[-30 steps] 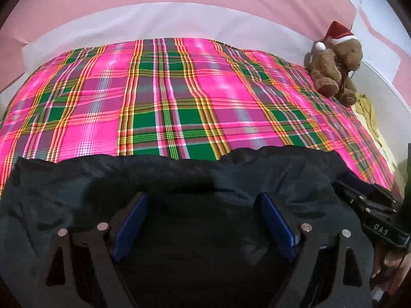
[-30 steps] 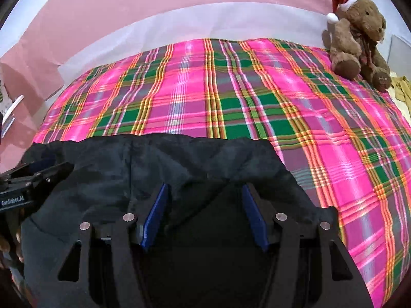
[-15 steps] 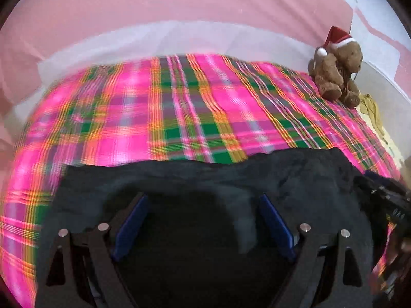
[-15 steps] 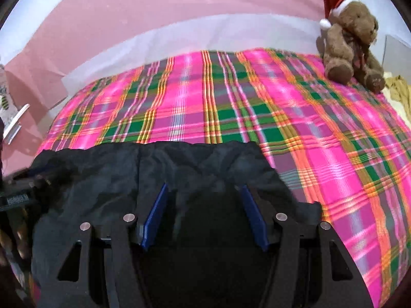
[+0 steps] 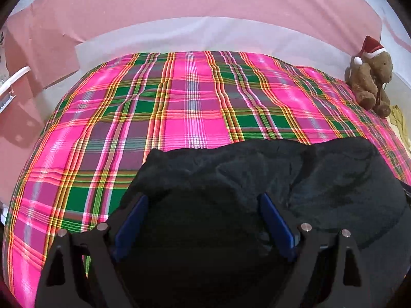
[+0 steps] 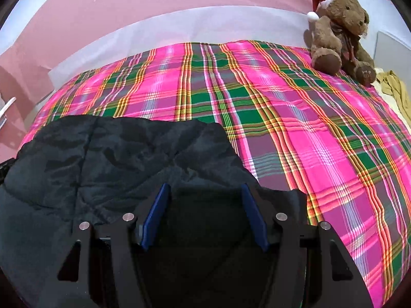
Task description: Fold large clothes
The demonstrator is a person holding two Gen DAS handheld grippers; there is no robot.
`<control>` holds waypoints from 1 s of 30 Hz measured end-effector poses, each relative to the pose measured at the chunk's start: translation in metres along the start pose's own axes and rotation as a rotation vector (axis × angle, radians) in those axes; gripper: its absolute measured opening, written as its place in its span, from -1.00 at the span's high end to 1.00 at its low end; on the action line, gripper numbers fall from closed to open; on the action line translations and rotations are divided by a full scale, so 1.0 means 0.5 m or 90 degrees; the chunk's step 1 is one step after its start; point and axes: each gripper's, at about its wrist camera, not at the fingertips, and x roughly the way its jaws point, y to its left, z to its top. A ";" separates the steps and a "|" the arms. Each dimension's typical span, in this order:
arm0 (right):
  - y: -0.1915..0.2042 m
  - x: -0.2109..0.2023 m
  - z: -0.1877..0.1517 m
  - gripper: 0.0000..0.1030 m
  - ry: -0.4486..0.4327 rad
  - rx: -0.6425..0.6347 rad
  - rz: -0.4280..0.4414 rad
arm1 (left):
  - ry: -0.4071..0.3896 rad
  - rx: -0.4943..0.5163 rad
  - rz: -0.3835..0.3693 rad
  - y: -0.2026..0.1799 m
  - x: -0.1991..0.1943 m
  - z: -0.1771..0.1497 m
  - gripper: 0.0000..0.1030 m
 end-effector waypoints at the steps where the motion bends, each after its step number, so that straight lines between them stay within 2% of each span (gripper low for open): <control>1: 0.001 0.003 -0.001 -0.15 -0.001 -0.001 -0.002 | -0.001 -0.002 -0.001 -0.001 0.002 0.000 -0.75; 12: 0.003 0.000 -0.001 -0.15 -0.004 -0.003 -0.013 | -0.004 -0.005 -0.007 0.009 -0.008 -0.003 -0.76; 17: 0.000 -0.084 0.005 -0.15 -0.021 0.008 -0.007 | -0.027 -0.020 -0.050 0.042 -0.090 -0.007 -0.75; 21: -0.008 -0.157 -0.023 -0.15 -0.041 0.000 0.013 | -0.057 -0.019 -0.070 0.076 -0.149 -0.051 -0.74; 24: -0.014 -0.161 -0.061 -0.15 -0.028 -0.005 0.013 | -0.034 -0.019 -0.074 0.088 -0.133 -0.085 -0.59; 26: -0.024 -0.136 -0.077 -0.15 -0.006 0.000 0.009 | -0.020 -0.022 -0.067 0.092 -0.108 -0.097 -0.59; 30: -0.037 -0.099 -0.081 -0.15 0.012 0.013 0.007 | -0.021 -0.037 -0.081 0.100 -0.088 -0.092 -0.59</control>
